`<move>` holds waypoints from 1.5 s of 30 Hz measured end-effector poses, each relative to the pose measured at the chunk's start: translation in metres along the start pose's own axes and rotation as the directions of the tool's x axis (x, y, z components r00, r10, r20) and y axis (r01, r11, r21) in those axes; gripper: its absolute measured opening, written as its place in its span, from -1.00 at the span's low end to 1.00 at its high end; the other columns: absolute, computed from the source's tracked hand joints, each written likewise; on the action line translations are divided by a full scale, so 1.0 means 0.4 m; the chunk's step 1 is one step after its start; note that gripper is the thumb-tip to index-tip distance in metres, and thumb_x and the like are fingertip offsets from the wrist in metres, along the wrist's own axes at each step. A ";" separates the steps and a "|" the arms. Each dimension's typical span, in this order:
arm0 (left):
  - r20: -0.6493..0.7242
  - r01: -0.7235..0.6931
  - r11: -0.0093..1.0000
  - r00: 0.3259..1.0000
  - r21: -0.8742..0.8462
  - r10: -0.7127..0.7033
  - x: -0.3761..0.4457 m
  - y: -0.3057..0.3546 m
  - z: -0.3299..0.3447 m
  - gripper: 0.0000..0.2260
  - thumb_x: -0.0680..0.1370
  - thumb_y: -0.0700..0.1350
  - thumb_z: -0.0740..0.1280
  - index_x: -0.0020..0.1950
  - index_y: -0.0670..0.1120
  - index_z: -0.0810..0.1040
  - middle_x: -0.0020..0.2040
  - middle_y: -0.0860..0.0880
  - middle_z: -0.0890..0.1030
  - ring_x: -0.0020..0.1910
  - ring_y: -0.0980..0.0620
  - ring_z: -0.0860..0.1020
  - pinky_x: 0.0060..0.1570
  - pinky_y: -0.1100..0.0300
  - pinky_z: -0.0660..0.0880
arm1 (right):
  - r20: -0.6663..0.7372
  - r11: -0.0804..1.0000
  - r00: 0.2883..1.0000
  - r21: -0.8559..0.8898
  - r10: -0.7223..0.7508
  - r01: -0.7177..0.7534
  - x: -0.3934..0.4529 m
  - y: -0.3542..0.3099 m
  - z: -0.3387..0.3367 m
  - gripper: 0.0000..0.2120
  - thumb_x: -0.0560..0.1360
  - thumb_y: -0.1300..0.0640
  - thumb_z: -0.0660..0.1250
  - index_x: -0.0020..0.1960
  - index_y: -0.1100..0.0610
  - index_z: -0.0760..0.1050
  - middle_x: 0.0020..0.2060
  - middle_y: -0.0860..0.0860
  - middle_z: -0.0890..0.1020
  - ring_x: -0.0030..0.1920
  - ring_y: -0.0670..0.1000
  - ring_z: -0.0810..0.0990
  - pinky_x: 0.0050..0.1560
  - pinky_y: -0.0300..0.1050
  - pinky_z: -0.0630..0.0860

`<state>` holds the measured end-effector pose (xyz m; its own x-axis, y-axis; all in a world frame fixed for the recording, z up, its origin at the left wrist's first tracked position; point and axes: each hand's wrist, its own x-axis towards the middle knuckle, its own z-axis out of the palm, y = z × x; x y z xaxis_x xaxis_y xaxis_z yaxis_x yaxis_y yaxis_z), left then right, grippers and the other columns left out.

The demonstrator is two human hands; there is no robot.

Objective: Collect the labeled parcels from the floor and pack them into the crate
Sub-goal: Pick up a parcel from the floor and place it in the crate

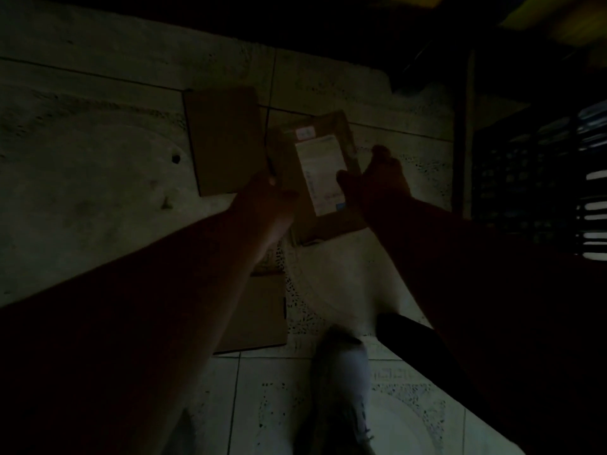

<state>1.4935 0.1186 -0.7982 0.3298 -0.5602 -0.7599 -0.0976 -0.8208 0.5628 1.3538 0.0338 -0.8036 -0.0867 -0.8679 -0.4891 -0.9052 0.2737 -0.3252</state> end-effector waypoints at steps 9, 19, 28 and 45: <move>0.099 0.224 0.943 0.974 -0.245 -0.205 -0.017 -0.022 0.025 -0.45 0.54 0.03 0.40 0.49 -0.05 0.36 0.38 -0.13 0.49 0.29 -0.13 0.51 0.27 -0.08 0.47 | 0.114 0.997 0.990 0.017 0.079 -0.081 -0.003 -0.023 0.002 -0.31 0.49 -0.27 0.29 0.45 0.15 0.32 0.35 0.16 0.43 0.25 0.18 0.48 0.16 0.06 0.51; -0.316 -0.129 0.942 0.948 -0.311 0.026 -0.359 0.210 -0.257 -0.66 0.52 0.10 0.38 0.18 -0.07 0.54 0.01 -0.03 0.63 -0.08 0.00 0.64 -0.29 0.16 0.62 | -0.098 0.917 0.994 0.389 -0.057 0.091 -0.376 -0.253 -0.293 -0.55 0.44 -0.21 0.40 0.07 0.00 0.25 0.01 -0.01 0.53 -0.03 0.02 0.59 -0.13 -0.03 0.60; -0.631 -0.368 0.904 0.760 -0.218 0.157 -0.937 0.493 -0.645 -0.73 0.51 0.15 0.38 0.13 0.16 0.39 -0.09 0.21 0.52 -0.24 0.37 0.46 -0.42 0.51 0.38 | -0.290 0.794 0.843 0.298 -0.454 0.530 -0.831 -0.650 -0.756 -0.38 0.38 -0.28 0.37 0.23 0.14 0.42 0.10 0.07 0.50 0.11 0.09 0.50 0.06 0.16 0.54; -0.765 -0.683 0.720 0.526 -0.120 0.371 -1.701 0.528 -0.808 -0.57 0.46 0.20 0.39 0.24 0.24 0.28 -0.05 0.38 0.48 -0.14 0.50 0.53 -0.36 0.49 0.48 | -0.222 0.465 0.597 0.444 -0.771 0.766 -1.431 -0.655 -1.243 -0.43 0.39 -0.28 0.36 0.29 -0.20 0.19 0.28 -0.07 0.45 0.22 -0.03 0.56 -0.01 0.01 0.66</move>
<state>1.5522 0.3624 -0.0572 0.8559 -0.5139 0.0583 -0.1826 -0.1949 0.9637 1.4338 0.2528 -0.0360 0.5538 -0.8211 0.1384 -0.3029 -0.3535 -0.8850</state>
